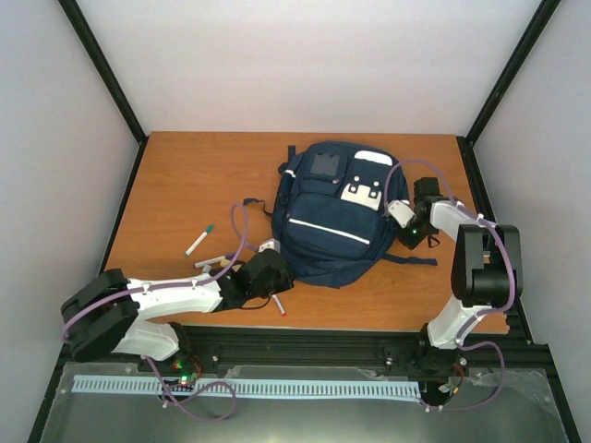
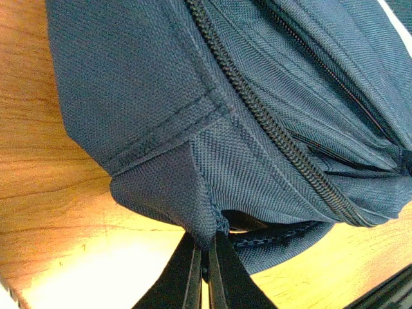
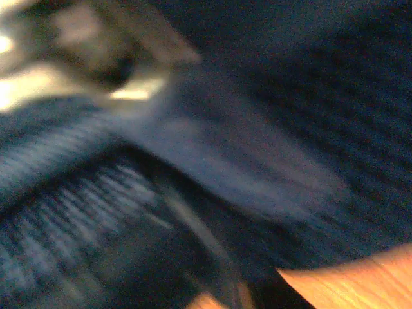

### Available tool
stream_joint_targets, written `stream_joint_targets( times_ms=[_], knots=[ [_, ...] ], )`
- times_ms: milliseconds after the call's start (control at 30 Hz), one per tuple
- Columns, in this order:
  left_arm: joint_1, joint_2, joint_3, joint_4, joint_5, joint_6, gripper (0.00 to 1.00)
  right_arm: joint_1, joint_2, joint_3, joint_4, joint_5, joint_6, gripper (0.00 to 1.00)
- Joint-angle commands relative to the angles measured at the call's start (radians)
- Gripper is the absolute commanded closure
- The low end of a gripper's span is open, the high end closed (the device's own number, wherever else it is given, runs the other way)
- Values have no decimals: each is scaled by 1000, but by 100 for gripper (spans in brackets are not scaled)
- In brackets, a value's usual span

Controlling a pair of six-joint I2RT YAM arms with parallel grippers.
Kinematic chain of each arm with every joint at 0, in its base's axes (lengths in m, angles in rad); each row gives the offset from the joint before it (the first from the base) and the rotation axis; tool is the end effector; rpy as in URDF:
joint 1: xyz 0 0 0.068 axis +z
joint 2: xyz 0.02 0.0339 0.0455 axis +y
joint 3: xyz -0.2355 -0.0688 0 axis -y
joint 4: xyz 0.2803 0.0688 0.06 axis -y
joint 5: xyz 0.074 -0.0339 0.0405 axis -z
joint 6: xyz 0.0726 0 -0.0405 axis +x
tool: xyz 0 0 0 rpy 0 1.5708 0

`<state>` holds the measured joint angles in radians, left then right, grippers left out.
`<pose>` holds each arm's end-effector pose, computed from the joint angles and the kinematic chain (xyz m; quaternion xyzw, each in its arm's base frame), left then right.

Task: Pack the student bag
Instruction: Zip the student bag at the center of the board.

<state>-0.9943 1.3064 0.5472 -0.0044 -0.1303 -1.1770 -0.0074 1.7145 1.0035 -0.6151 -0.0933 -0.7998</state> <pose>0.1761 -0.2535 0.0904 -0.1092 0.9115 -0.3188 0.2357 0.3407 0.0042 0.0672 -0.3879 0.9124 -0.0053 0.1303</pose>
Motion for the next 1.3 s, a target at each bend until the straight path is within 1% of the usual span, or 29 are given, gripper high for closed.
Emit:
stream_joint_targets(
  times_ms=[0,33,167,233,300,333,367,400,500,633,667,767,833,867,933,967,1000,1100,1167,1267],
  knots=[
    [5,42,36,45,16,39,99,-33,-84,15,39,-26,-4,77],
    [2,51,42,52,21,44,99,-36,-116,3,26,-32,-4,74],
    [-18,91,93,62,25,76,99,-40,-280,-52,-22,-29,-20,50],
    [-30,115,120,66,24,93,99,-44,-371,-58,-78,-55,-22,44],
    [-41,144,147,70,28,103,99,-46,-453,-34,-156,-115,-14,38],
    [-47,159,160,73,33,106,99,-46,-490,-16,-193,-146,-4,29],
    [-53,179,174,78,35,108,99,-46,-528,5,-216,-166,23,8],
    [-58,200,189,87,40,110,99,-45,-561,24,-228,-181,52,1],
    [-83,267,240,106,60,120,99,-43,-662,46,-232,-183,158,0],
    [-130,339,330,92,57,148,99,-41,-706,22,-243,-221,215,0],
    [-143,348,346,84,51,155,99,-42,-705,14,-251,-235,211,0],
    [-177,366,383,54,47,182,99,-40,-682,12,-315,-340,124,0],
    [-194,364,397,29,65,213,98,-42,-664,9,-349,-396,119,0],
    [-196,356,397,20,78,229,88,-42,-655,11,-364,-428,122,0],
    [-197,320,381,3,98,252,46,-41,-650,7,-381,-486,125,0],
    [-197,293,370,-11,100,264,33,-42,-655,1,-376,-493,142,0],
    [-196,262,356,-28,101,285,27,-42,-662,-2,-370,-495,158,0],
    [-196,142,306,-79,80,348,2,-40,-667,21,-375,-509,184,0],
    [-196,64,309,-206,-16,373,0,-40,-703,11,-323,-497,241,0],
    [-197,5,386,-481,-159,427,0,-39,-733,-7,-305,-519,264,0]
  ],
)
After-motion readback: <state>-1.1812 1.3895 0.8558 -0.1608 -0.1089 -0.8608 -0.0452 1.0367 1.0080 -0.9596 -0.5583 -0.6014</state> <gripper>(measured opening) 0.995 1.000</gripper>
